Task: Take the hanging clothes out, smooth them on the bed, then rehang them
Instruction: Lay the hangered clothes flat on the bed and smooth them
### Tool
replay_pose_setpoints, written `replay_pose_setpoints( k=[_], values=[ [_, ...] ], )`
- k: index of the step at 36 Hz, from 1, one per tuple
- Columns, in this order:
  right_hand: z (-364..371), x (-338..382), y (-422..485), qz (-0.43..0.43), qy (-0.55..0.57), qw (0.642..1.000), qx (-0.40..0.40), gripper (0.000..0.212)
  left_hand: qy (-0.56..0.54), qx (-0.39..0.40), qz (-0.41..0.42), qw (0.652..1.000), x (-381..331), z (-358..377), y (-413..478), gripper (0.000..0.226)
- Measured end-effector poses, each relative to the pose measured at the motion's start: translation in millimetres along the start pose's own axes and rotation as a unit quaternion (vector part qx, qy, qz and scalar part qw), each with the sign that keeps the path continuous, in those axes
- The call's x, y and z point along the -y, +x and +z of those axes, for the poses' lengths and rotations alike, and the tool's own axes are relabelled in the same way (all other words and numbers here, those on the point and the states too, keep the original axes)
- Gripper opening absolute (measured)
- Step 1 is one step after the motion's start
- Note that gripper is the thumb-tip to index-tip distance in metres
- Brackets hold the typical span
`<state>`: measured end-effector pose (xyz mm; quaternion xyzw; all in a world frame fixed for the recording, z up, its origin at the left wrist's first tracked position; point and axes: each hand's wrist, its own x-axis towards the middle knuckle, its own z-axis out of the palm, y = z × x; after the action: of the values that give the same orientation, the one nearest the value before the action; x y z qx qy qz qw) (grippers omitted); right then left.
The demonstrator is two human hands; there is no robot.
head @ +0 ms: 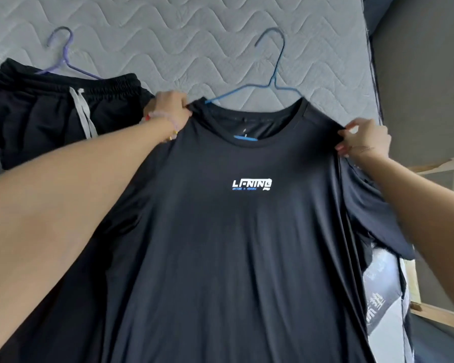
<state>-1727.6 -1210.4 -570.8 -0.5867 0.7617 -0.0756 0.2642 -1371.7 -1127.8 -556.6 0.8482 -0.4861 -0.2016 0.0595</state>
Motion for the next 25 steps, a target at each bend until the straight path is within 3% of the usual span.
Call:
replay_pose_setpoints(
  k=[2, 4, 6, 10, 13, 18, 21, 25],
  values=[
    [-5, 7, 5, -0.004, 0.049, 0.998, -0.031, 0.018, -0.082, -0.012, -0.019, 0.996, -7, -1, 8, 0.007],
    [-8, 13, 5, -0.009, 0.073, 0.997, -0.031, 0.026, -0.151, -0.007, -0.032, 0.988, -8, 2, 18, 0.014],
    [-9, 18, 0, -0.011, 0.064, 0.998, 0.009, 0.038, -0.160, 0.034, -0.021, 0.986, -8, 3, 21, 0.032],
    [-3, 17, -16, -0.037, 0.153, 0.975, 0.157, 0.071, -0.180, 0.172, 0.011, 0.968, 6, 9, 14, 0.075],
    [0, 5, -27, -0.041, 0.144, 0.974, 0.170, 0.078, -0.235, 0.162, -0.003, 0.958, 23, 9, 2, 0.080],
    [7, -23, -63, -0.023, 0.139, 0.983, 0.114, 0.055, -0.253, 0.083, -0.022, 0.964, 50, -5, -51, 0.057],
    [5, -36, -106, -0.019, 0.119, 0.981, 0.150, 0.036, -0.254, 0.080, -0.054, 0.962, 73, -8, -105, 0.049],
    [-7, -41, -177, 0.013, 0.201, 0.955, 0.218, 0.025, -0.248, 0.110, -0.101, 0.957, 99, -14, -206, 0.039]
  ],
)
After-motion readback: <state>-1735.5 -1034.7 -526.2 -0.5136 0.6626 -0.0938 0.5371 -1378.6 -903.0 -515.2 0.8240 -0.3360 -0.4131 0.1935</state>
